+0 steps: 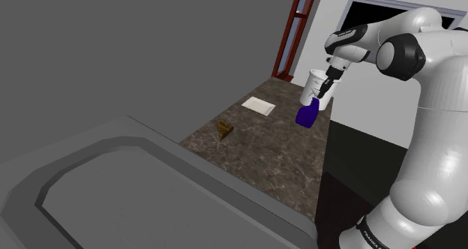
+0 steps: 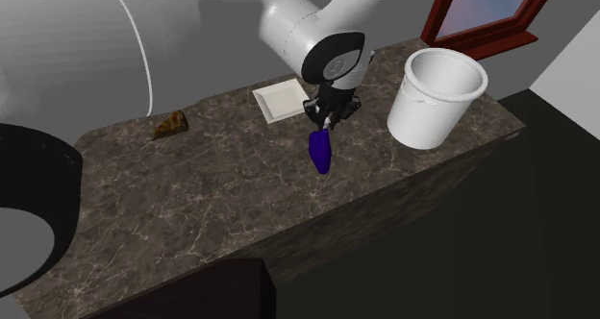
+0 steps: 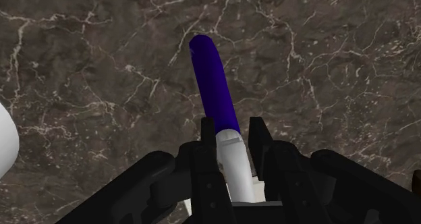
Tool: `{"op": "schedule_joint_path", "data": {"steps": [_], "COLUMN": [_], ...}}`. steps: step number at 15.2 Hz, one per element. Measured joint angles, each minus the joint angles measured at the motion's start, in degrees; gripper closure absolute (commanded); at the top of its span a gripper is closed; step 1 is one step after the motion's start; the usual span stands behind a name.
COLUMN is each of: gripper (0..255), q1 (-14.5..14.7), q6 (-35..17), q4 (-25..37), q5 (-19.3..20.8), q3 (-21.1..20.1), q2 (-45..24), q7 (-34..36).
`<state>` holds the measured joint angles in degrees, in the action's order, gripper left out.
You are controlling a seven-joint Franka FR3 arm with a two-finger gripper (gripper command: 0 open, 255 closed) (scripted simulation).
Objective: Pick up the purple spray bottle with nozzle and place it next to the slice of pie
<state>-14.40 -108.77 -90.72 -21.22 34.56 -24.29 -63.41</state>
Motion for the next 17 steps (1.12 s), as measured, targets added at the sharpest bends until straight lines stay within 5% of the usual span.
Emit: {"op": "schedule_joint_path", "data": {"steps": [17], "gripper": [255], "q1": [-0.2], "q6": [6.0], "q4": [4.9], "q5": [1.3], "q3": [0.6], "q2": [1.4], "q7": [1.5]}}
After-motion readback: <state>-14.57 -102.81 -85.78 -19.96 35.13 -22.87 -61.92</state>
